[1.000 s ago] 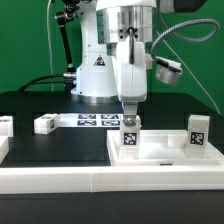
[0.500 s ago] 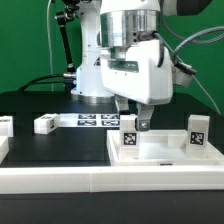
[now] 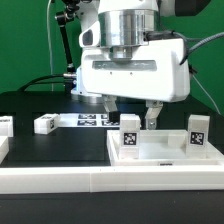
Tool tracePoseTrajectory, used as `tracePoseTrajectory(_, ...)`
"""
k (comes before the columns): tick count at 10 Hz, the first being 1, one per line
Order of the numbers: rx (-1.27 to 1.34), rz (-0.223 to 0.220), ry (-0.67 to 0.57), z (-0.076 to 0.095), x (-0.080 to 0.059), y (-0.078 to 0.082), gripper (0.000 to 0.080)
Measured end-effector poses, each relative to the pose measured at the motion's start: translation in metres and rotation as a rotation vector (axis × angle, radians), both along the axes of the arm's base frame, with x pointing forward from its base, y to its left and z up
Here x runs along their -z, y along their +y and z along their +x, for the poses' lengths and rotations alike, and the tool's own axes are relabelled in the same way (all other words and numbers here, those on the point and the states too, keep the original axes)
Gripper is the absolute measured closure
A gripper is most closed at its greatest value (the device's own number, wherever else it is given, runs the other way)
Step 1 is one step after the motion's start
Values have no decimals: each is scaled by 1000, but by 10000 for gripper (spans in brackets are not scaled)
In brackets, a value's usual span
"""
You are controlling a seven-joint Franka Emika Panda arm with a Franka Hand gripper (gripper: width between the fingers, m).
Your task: Assemble square table
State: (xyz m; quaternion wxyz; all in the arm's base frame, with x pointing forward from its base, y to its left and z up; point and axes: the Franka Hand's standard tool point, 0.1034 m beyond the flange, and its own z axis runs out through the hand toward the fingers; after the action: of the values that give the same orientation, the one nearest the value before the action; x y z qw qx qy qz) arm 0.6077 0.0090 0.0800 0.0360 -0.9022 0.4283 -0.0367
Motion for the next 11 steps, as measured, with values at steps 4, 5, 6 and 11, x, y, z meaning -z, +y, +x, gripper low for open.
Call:
tracePoseTrajectory(4, -304, -42, -9, 2, -1, 0, 150)
tracePoseTrajectory(5, -383, -54, -12, 3, -2, 0, 150)
tracePoseTrajectory(6, -458, -62, -14, 2, -1, 1, 150)
tracePoseTrajectory(11, -801, -107, -9, 0, 1, 0, 150)
